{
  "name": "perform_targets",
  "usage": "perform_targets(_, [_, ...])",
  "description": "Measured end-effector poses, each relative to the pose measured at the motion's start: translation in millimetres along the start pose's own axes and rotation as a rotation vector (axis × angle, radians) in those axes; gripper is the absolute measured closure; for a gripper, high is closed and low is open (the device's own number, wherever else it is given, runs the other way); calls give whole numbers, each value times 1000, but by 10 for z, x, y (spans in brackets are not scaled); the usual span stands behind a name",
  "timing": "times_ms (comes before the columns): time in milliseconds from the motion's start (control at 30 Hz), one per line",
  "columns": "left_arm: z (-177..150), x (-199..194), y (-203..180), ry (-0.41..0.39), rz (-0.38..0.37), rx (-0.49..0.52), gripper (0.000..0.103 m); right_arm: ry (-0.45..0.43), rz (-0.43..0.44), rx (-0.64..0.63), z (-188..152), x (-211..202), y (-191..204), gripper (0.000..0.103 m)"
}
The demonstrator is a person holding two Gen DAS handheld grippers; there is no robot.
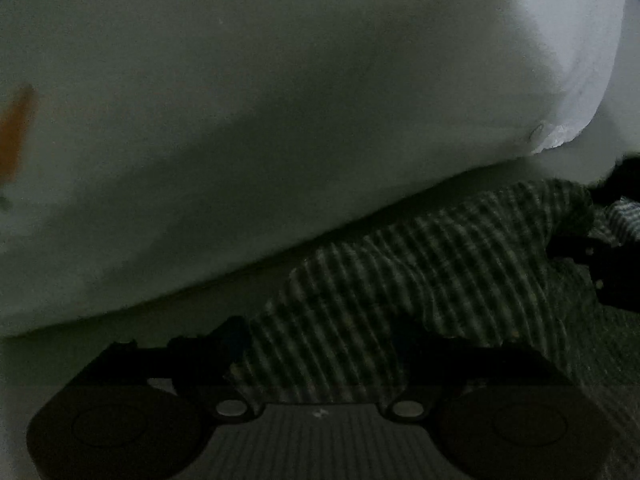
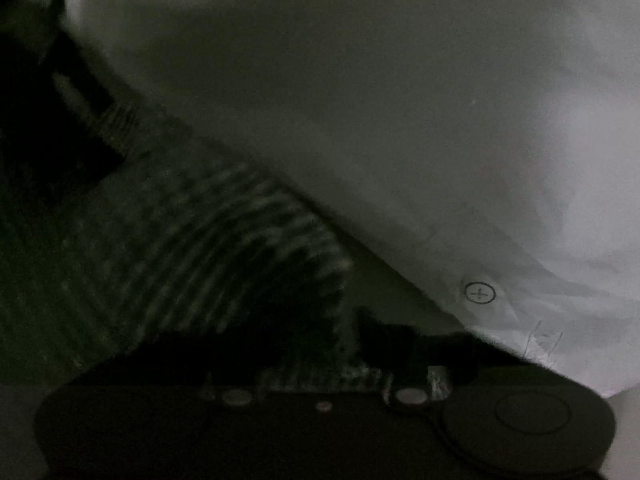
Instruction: Fold clothes
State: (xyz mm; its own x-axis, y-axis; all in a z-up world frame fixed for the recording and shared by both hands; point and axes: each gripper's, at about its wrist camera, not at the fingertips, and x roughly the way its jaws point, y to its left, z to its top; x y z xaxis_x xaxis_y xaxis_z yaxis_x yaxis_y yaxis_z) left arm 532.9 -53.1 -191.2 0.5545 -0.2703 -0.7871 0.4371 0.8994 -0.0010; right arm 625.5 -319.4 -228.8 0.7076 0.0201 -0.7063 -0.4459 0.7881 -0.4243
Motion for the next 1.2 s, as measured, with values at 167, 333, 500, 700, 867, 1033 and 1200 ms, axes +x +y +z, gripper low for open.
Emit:
perform_targets(167, [-54,-103,74,-103,195,-97,103,-99,-115,76,44,-106,-148,102])
perform_targets(333, [-80,-258,264,-155,279,-215,103,-36,-69,209,90,134,-355,101])
perform_targets(500, [-266,-171,432,-84,272,-282,100,70,-92,286,-85,420,-408,90])
perform_targets(700, [-533,-584,370,-139,296,-339,82,1,-35,399,-137,36,-734,52])
perform_targets(867, [-680,-923,70,-147,280,-368,66,-60,-18,551,-490,-642,-943,34])
perform_targets(1033, [-952,-1115,-535,-77,172,-430,60,57,-142,748,-1487,-1090,-1015,44])
perform_targets(1200, [-1108,-1170,-1226,-1,71,-445,60,134,-291,971,-2471,-1454,-1352,101])
